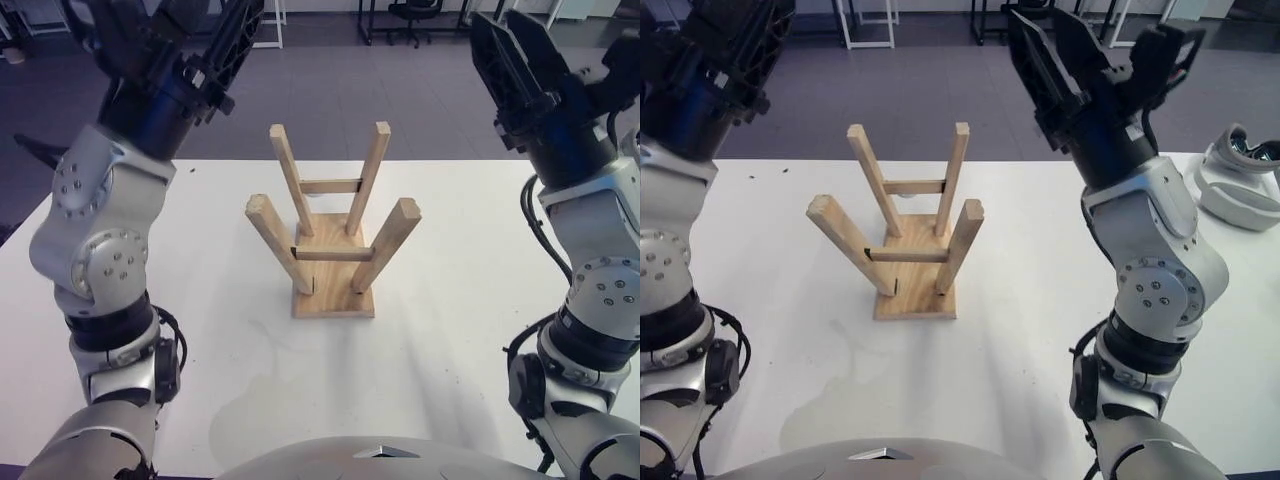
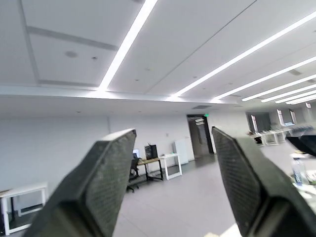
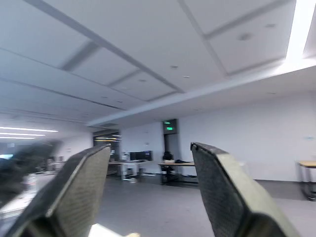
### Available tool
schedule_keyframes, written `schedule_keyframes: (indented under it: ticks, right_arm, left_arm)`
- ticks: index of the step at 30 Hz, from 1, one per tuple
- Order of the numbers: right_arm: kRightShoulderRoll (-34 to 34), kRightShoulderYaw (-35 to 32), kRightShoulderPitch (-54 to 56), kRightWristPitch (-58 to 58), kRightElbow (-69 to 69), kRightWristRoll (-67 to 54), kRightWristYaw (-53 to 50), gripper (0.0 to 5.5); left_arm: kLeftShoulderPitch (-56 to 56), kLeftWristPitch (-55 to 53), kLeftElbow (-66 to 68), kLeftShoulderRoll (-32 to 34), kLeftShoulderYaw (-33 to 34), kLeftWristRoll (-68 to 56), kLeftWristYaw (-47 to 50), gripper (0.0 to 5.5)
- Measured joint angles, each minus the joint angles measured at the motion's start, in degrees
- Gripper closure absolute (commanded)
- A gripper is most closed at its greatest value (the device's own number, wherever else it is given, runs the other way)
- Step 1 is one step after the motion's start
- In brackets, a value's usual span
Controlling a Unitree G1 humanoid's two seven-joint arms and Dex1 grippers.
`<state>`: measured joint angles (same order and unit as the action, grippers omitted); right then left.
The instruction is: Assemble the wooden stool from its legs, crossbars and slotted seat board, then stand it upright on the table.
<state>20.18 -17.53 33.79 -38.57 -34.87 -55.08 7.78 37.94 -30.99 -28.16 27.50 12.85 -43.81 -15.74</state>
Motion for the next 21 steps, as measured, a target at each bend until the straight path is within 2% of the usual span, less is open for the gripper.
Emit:
schedule_keyframes:
  ticks: [2,4,6,9,11,14,17,21]
  right_arm:
    - [-0.1,1.4,-0.1,-2.8,0.4,-2.1,-1.9,2.48]
    - [0.9,6.9,-3.4,-8.8,2.5,-1.6,-3.4,2.48]
    - [1.6,11.8,-9.8,-11.7,6.3,1.6,-3.4,2.48]
    - [1.9,13.2,-10.4,-9.9,7.4,4.0,-2.4,2.48]
    - [1.9,13.4,-10.2,-9.5,7.5,5.4,-1.9,2.48]
    - [1.5,14.1,-9.5,-8.9,7.8,6.5,-1.7,2.48]
    - [0.8,13.0,-9.5,-7.7,7.5,6.4,0.4,2.48]
    - [0.1,5.3,2.2,-3.5,7.6,-1.4,3.0,2.48]
  left_arm:
    - [-1.5,-0.7,1.6,0.4,-2.0,1.6,-1.5,2.67]
    - [-9.4,-0.9,3.5,-0.6,-7.2,4.2,-2.8,2.67]
    - [-16.5,6.0,4.0,-2.7,-10.8,7.9,-4.2,2.67]
    - [-18.1,19.7,9.8,-5.2,-13.4,13.0,-7.0,2.67]
    - [-17.4,23.1,12.4,-6.0,-13.7,13.0,-8.3,2.67]
    - [-15.2,22.5,15.0,-6.6,-13.8,12.8,-8.9,2.67]
    - [-14.7,17.0,11.9,-5.4,-12.4,11.2,-8.0,2.67]
    - [-9.1,9.0,9.5,-1.3,-8.8,8.2,-8.2,2.67]
